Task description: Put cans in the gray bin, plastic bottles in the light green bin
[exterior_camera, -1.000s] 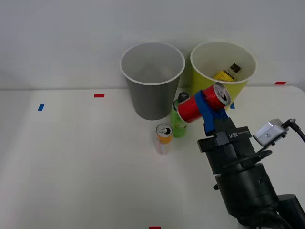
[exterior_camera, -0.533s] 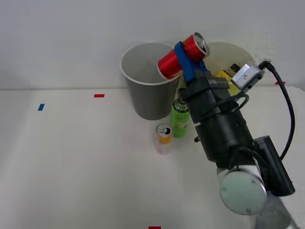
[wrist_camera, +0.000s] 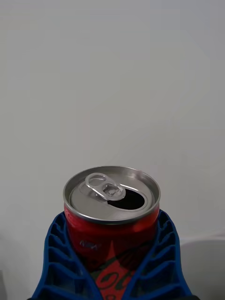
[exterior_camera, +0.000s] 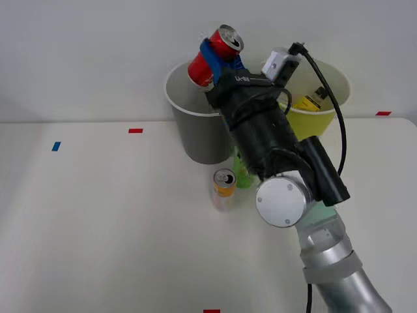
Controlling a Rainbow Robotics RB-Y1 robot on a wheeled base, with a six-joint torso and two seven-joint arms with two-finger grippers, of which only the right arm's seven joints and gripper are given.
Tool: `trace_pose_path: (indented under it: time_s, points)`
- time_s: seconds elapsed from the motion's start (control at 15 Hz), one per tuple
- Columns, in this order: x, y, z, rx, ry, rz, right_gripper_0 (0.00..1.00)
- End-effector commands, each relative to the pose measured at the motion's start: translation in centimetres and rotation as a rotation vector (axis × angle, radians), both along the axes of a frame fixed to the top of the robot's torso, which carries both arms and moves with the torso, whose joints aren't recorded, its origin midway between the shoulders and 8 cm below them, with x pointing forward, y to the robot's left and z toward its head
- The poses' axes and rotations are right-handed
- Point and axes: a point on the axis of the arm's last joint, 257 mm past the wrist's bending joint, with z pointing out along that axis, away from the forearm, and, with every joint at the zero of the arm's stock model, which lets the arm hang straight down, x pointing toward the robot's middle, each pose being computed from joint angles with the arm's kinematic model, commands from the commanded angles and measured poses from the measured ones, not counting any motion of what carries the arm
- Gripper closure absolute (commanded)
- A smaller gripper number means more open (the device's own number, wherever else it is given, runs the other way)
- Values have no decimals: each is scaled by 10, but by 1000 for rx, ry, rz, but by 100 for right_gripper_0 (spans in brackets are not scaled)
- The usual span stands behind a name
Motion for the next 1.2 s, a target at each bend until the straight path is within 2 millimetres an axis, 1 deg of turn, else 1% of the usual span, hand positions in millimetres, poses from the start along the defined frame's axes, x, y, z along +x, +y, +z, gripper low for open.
trace_pose_path:
  time_s: [0.07,0.2,0.4,0.67,0.73,1.0,1.2]
  points:
    - [14,15,16,-107,7,20,100]
    - [22,14,14,-184,14,-8,100]
    - [27,9,10,-260,-3,-64,100]
    - [30,19,-13,-352,46,-42,100]
    - [31,18,-15,-369,46,-53,100]
    - [31,21,-9,-367,38,-51,100]
    - [31,21,-8,-359,41,-47,100]
